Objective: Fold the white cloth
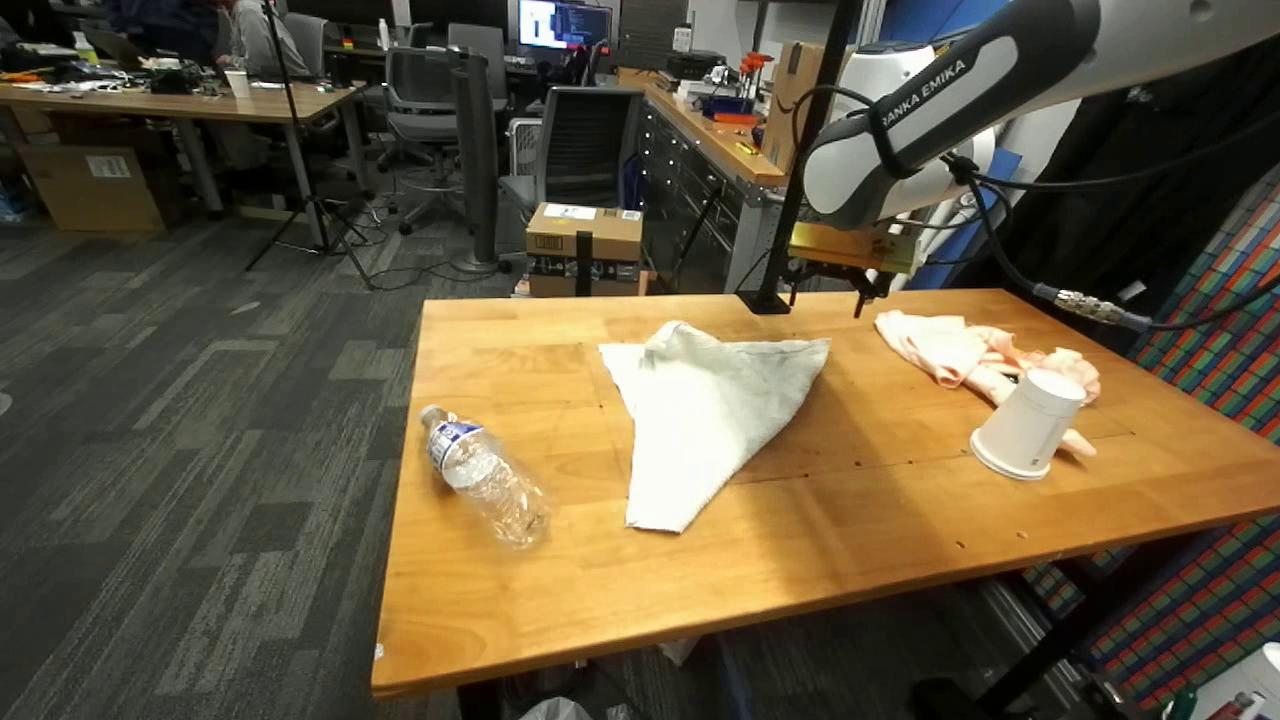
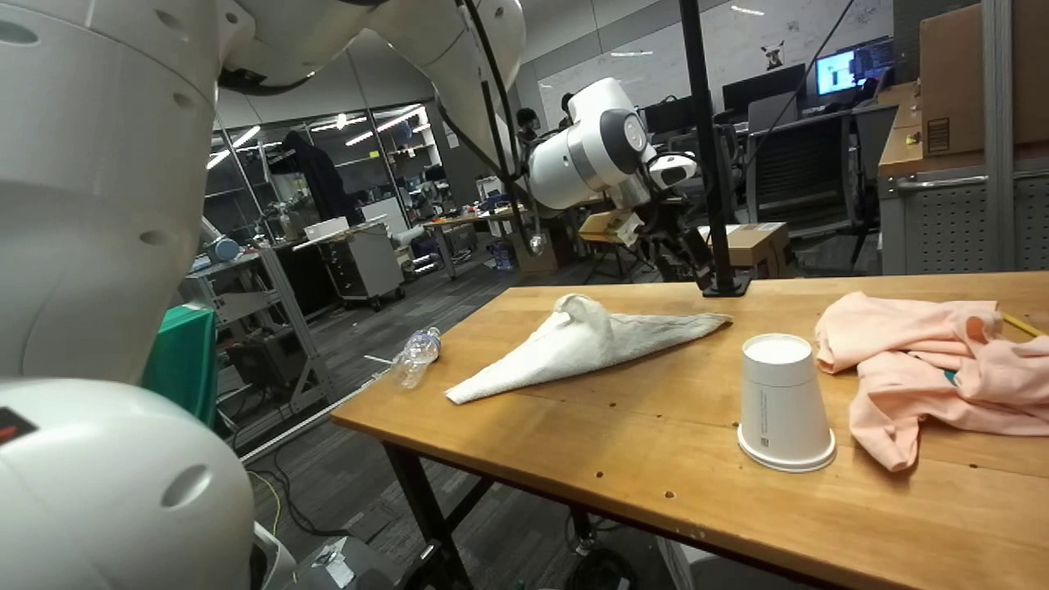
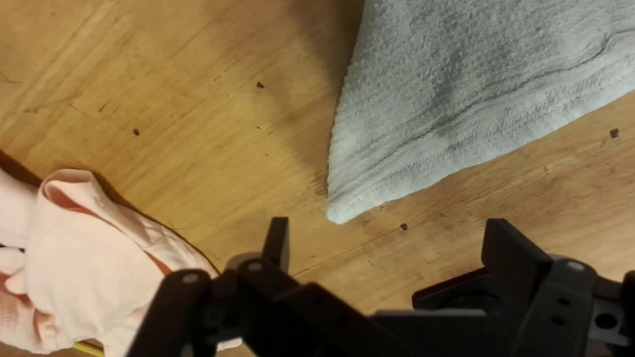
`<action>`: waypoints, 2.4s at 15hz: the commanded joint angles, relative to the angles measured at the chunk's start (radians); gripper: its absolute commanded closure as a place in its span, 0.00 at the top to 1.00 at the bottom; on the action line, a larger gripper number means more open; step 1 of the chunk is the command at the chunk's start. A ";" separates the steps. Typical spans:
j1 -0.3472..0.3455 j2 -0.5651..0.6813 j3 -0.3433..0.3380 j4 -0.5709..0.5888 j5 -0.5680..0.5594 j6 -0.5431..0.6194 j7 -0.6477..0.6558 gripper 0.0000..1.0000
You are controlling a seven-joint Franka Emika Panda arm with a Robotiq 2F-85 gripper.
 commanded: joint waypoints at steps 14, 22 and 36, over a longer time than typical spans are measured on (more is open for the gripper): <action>-0.031 0.224 0.025 0.246 0.057 -0.091 -0.015 1.00; -0.051 0.253 0.036 0.244 0.118 -0.129 -0.021 1.00; 0.043 0.065 0.014 0.126 0.045 -0.132 0.013 0.00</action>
